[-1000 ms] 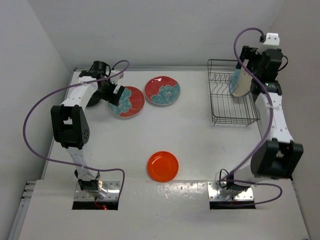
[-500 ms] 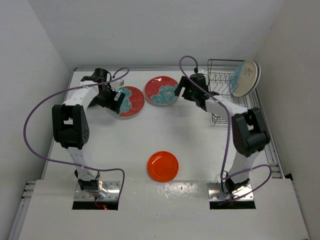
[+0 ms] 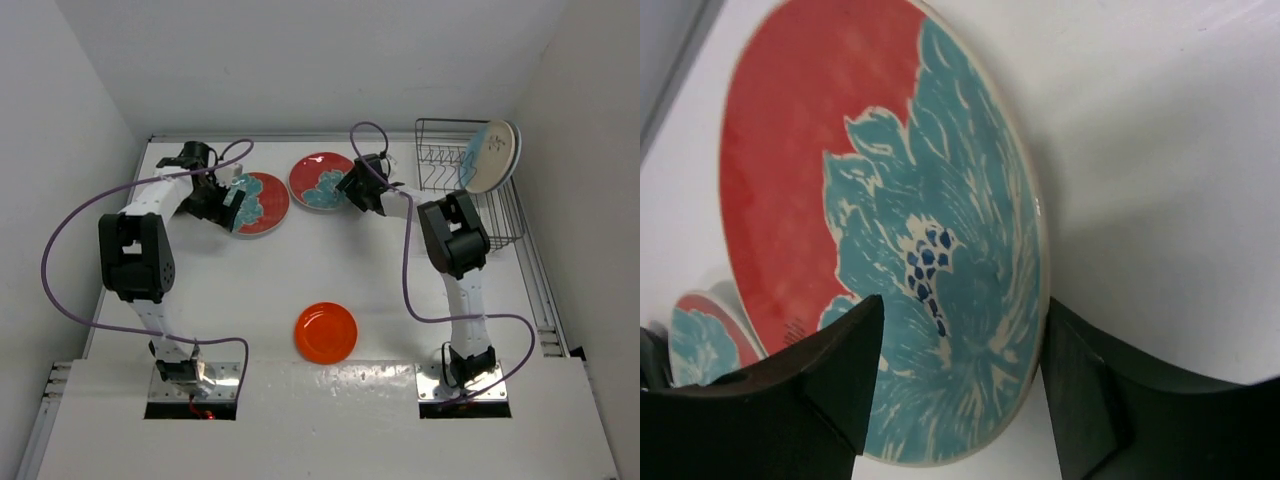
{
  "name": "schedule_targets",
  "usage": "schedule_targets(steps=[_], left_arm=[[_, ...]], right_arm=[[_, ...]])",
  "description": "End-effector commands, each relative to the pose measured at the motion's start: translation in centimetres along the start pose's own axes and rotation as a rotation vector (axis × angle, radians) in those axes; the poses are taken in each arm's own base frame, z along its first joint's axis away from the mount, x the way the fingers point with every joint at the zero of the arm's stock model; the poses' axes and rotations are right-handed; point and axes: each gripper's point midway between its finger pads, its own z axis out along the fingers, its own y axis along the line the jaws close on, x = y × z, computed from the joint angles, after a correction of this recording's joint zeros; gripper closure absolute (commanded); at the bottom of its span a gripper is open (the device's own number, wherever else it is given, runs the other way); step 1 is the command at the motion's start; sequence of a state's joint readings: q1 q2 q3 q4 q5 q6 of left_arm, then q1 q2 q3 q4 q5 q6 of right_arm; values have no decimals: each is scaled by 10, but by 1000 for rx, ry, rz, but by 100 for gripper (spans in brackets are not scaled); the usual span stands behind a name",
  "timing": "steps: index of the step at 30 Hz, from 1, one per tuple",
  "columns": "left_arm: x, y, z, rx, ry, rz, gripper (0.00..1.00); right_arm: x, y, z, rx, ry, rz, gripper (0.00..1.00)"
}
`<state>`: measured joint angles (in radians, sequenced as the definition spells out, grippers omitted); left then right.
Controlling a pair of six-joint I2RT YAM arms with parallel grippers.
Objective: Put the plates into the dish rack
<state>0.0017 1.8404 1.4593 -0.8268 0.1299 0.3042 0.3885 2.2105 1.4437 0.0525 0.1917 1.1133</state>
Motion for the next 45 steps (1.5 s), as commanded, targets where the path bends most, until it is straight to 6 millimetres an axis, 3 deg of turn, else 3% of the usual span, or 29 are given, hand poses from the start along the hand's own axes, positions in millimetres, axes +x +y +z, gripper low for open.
schedule_targets(steps=[1,3,5,8,9,11,12,14,18,19,22,23,26,32,35,38,45], left_arm=[[-12,15,-16,-47,-52,-12,0],[-9,21,-16,-59,-48,-22,0],[-8,25,-17,-64,-47,-32,0],[-7,31,-16,-76,-43,-41,0],[-5,31,-12,-71,-32,-42,0],[-7,33,-11,-80,-30,-42,0],[-5,37,-12,-83,-30,-51,0],[-5,37,-11,-80,-23,-52,0],[-7,39,-10,-90,-20,-52,0],[-7,39,-10,-90,-20,-52,0],[-14,41,-14,-89,-42,-49,0],[-12,40,-14,-85,-34,-50,0],[-18,38,-26,-91,-68,-46,0],[-27,35,-51,-99,-135,-27,0],[-23,34,-58,-99,-148,-23,0],[-21,30,-64,-93,-162,-21,0],[-19,22,-75,-76,-193,7,0]], right_arm=[[-2,10,18,-36,14,135,39],[10,3,25,-21,40,157,41],[9,2,31,-44,31,188,44],[14,-12,38,-37,34,255,58],[18,-21,42,-18,41,278,71],[17,-26,45,-20,49,294,85],[17,-31,46,-11,49,287,100],[10,-34,45,-19,29,252,100],[-23,-4,22,-110,-57,70,100],[-44,15,3,-154,-121,-33,100],[-71,37,-20,-222,-240,-113,100],[-87,48,-44,-259,-291,-185,100],[-114,62,-77,-301,-374,-271,100],[-147,84,-139,-326,-493,-466,100],[-148,88,-151,-325,-503,-566,100],[-160,102,-180,-353,-551,-617,100],[-208,121,-247,-352,-717,-652,100]])
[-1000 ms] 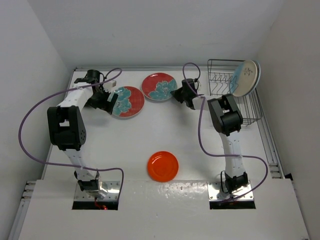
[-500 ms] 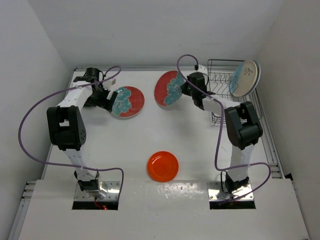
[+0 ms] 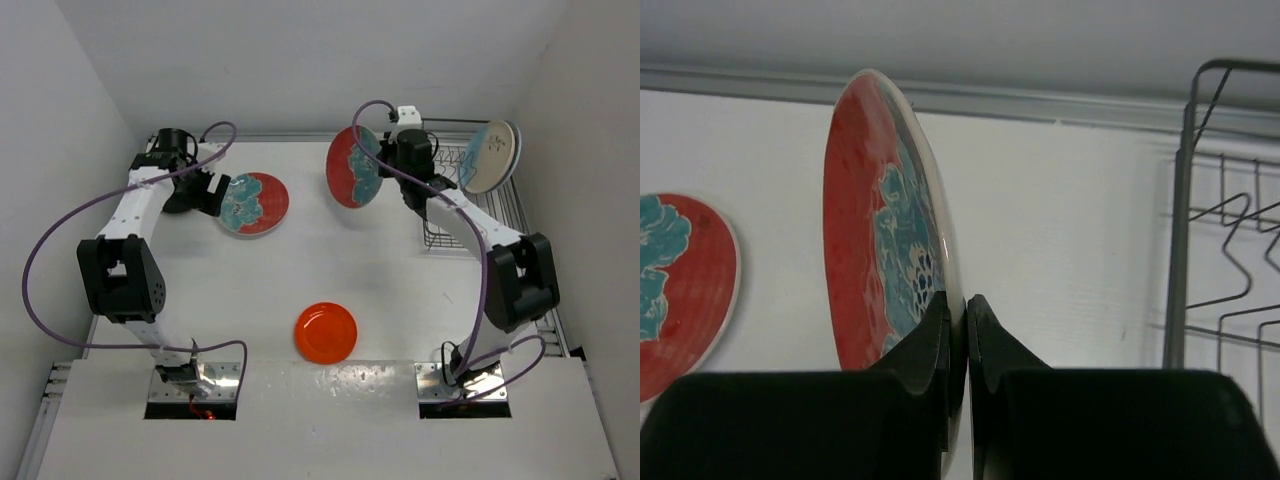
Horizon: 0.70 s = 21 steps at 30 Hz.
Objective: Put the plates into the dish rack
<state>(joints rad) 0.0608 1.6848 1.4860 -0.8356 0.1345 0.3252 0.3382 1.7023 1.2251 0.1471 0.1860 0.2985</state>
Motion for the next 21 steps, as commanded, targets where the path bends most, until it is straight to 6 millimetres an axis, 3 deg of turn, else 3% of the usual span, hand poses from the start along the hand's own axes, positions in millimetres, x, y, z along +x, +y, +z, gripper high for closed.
schedule_targets(steps=[1,2,3,4,8,13,17,21], left_arm=[[-1,-2,-12,14,-37,13,0],[-1,-1,-12,14,-37,25,0],[-1,-1,-12,14,-37,25,0],[-1,-1,-12,14,-37,25,0],[-7,0,-13,16,-58,38,0],[-5,0,-7,23,-41,44,0],[1,1,2,40,-21,32,0],[7,9,7,29,2,12,0]], right_arm=[[-165,4,-64,-24,-446,32,100],[-188,-12,-81,18,-497,23,100],[-188,-18,-81,35,-499,26,100],[-202,-22,-95,52,-529,9,100],[-242,-79,-142,243,-633,-44,100],[-262,-148,-177,458,-667,-148,100],[-267,-179,-186,545,-652,-228,100],[-262,-228,-172,646,-595,-294,100]])
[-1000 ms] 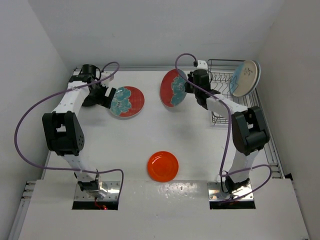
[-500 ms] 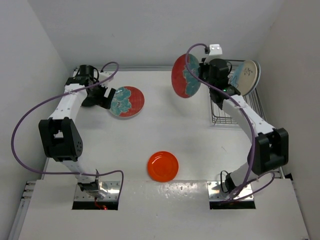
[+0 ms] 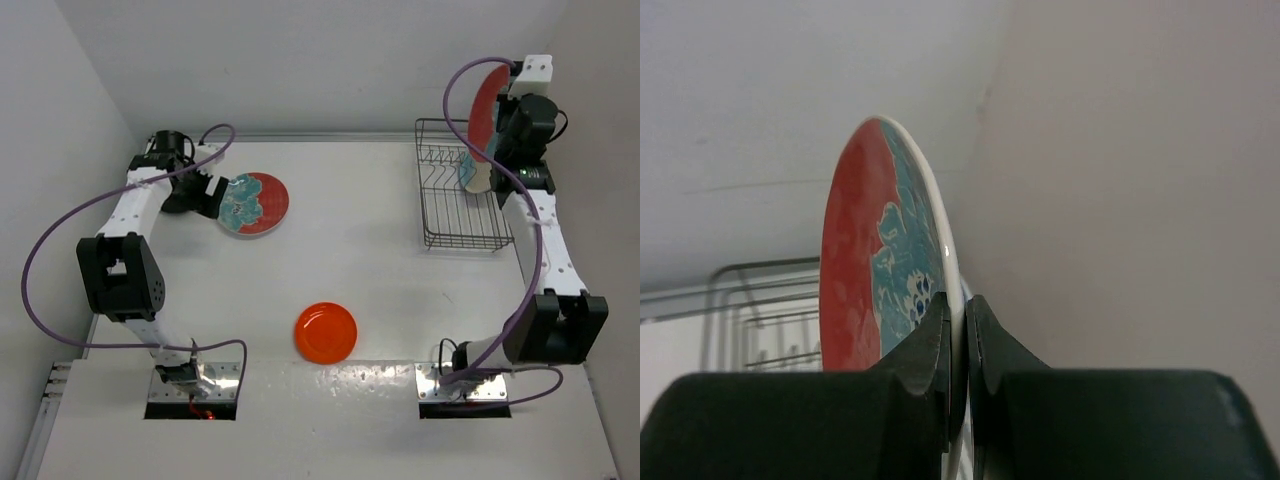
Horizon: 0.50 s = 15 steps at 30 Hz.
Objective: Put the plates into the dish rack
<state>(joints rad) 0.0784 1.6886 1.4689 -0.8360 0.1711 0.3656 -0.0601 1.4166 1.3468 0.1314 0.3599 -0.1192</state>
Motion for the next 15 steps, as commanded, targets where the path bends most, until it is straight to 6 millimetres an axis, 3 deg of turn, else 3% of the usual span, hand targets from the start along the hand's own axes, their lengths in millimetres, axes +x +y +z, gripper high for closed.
schedule_targets(steps=[1,2,3,4,8,15], left_arm=[[4,11,2,-14,11,-12,0],[5,13,2,-26,17,-12,0],[5,13,2,-26,17,-12,0],[8,15,5,-32,30,-4,0],[15,16,11,-38,67,-18,0],[20,16,13,-38,87,-30,0]], right_arm=[[-79,-39,12,101,-254,10,100],[-79,-49,17,120,-260,6,100],[-69,-44,30,110,-241,-2,100],[-72,-51,34,123,-245,1,100],[-48,-46,62,115,-196,8,100],[-4,-35,84,108,-135,18,100]])
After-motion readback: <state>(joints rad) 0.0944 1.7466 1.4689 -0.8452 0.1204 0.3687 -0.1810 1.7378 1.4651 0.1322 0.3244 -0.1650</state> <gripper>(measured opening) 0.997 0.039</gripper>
